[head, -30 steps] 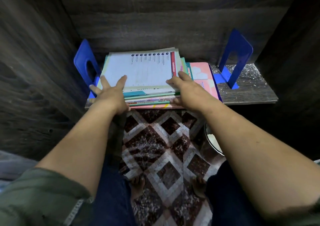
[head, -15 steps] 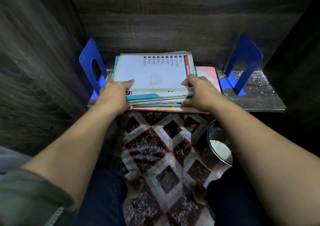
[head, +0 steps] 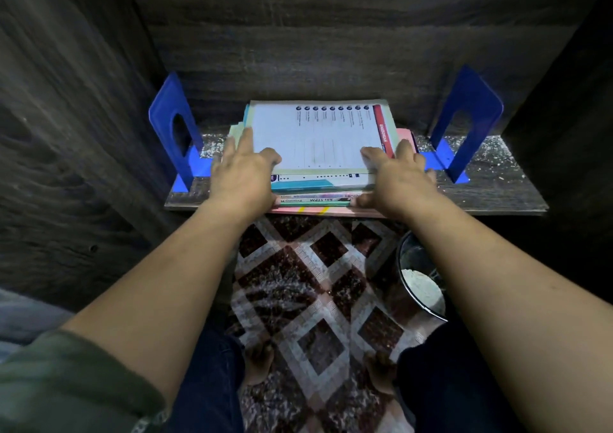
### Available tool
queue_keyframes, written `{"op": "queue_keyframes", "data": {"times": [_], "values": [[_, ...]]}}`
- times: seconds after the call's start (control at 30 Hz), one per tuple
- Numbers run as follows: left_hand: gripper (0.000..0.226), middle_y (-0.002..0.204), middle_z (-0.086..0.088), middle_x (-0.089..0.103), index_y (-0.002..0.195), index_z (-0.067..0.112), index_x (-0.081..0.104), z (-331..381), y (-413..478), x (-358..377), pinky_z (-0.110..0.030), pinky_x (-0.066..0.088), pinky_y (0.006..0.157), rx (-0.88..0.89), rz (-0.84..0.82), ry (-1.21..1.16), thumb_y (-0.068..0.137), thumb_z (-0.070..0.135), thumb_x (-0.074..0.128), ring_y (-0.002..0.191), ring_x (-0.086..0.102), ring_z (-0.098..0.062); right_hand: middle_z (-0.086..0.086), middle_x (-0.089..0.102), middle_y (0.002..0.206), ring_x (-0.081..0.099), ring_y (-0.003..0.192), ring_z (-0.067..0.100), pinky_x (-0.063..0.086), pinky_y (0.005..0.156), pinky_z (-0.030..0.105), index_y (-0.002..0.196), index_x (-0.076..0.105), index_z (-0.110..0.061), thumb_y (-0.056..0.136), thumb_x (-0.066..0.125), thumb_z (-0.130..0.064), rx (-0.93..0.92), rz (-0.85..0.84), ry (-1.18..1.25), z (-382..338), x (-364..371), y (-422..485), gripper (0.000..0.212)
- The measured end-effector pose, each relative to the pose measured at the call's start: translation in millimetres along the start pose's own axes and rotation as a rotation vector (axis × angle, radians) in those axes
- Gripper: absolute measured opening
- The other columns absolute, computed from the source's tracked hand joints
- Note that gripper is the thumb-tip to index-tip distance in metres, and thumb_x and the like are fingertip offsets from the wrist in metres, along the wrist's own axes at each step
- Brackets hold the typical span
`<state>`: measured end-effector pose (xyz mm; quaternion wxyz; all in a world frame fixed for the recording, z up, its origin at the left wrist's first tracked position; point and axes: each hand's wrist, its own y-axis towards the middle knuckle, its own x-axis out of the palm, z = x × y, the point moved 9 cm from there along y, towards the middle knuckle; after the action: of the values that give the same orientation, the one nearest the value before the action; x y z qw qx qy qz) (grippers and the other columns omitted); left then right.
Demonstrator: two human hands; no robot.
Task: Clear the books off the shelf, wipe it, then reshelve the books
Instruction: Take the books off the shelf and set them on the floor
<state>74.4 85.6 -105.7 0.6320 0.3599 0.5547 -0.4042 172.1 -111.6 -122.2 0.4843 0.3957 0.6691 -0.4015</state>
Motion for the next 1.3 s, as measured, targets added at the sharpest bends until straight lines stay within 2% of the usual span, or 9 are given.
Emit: {"op": "queue_keyframes", "data": {"times": [0.1,0.23,0.37,0.6,0.73,0.9,1.03,1.13,1.3], "values": [[0.076,0.16,-0.006,0.018,0.142,0.028,0.043,11,3,5,-0.042,0.021,0.118,0.114,-0.029,-0.009,0.077,0.026,0.081,0.147,0.019,-0.026,0.008,-0.002,0.16,0.001,0.146,0.034,0.004,0.115,0.059,0.143,0.032,-0.036,0.074,0.078,-0.049,-0.065,0.042,-0.063,-4,-5,0,0.084],[0.078,0.158,-0.003,0.028,0.146,0.029,0.04,11,6,7,-0.032,0.027,0.115,0.15,-0.106,-0.114,0.078,0.025,0.08,0.142,0.032,-0.02,0.007,0.017,0.16,0.017,0.145,0.025,0.023,0.117,0.043,0.149,0.028,-0.021,0.081,0.072,-0.048,-0.181,-0.041,0.003,-7,-1,3,0.086],[0.069,0.16,0.001,0.023,0.146,0.037,0.038,4,10,11,-0.033,0.024,0.117,0.166,-0.162,-0.154,0.086,0.037,0.071,0.144,0.029,-0.019,0.005,0.012,0.161,0.012,0.148,0.021,0.017,0.119,0.037,0.154,0.02,-0.025,0.086,0.061,-0.055,-0.209,-0.072,0.057,-1,2,7,0.085],[0.064,0.161,-0.001,0.017,0.149,0.038,0.032,1,12,17,-0.035,0.016,0.12,0.176,-0.203,-0.166,0.092,0.041,0.062,0.148,0.016,-0.018,0.004,0.01,0.162,0.009,0.148,0.022,0.016,0.12,0.041,0.154,0.017,-0.026,0.093,0.051,-0.054,-0.229,-0.07,0.036,-2,3,4,0.075],[0.072,0.158,-0.004,0.027,0.148,0.03,0.037,7,9,12,-0.034,0.023,0.118,0.172,-0.133,-0.124,0.085,0.04,0.071,0.145,0.027,-0.019,0.004,0.012,0.161,0.012,0.148,0.023,0.019,0.119,0.042,0.153,0.018,-0.027,0.093,0.049,-0.056,-0.24,-0.061,0.007,-2,2,3,0.074],[0.061,0.145,-0.002,0.045,0.143,0.021,0.043,20,3,2,-0.032,0.032,0.11,0.226,-0.028,-0.099,0.088,0.031,0.068,0.13,0.043,-0.022,0.003,0.011,0.162,0.011,0.148,0.021,0.015,0.119,0.045,0.154,0.016,-0.028,0.092,0.047,-0.058,-0.237,-0.076,-0.016,-1,1,5,0.075],[0.06,0.145,-0.002,0.044,0.144,0.021,0.039,21,2,3,-0.035,0.031,0.11,0.235,-0.043,-0.077,0.091,0.031,0.065,0.13,0.042,-0.023,0.001,0.012,0.161,0.008,0.148,0.019,0.004,0.117,0.053,0.153,0.018,-0.029,0.083,0.057,-0.064,-0.243,-0.042,-0.058,-3,-1,3,0.087],[0.06,0.144,-0.002,0.044,0.143,0.022,0.04,20,4,6,-0.035,0.033,0.109,0.227,-0.047,-0.079,0.09,0.03,0.065,0.129,0.043,-0.023,0.0,0.012,0.161,0.006,0.148,0.02,0.003,0.117,0.053,0.152,0.021,-0.029,0.076,0.073,-0.054,-0.32,0.015,-0.098,-14,1,-1,0.095],[0.062,0.141,-0.001,0.046,0.141,0.024,0.042,17,5,8,-0.035,0.036,0.106,0.212,-0.039,-0.104,0.086,0.031,0.071,0.127,0.045,-0.023,-0.001,0.025,0.158,0.022,0.145,0.019,0.021,0.117,0.047,0.149,0.029,-0.033,0.074,0.08,-0.039,-0.348,0.053,-0.054,-17,-1,3,0.091]]}}
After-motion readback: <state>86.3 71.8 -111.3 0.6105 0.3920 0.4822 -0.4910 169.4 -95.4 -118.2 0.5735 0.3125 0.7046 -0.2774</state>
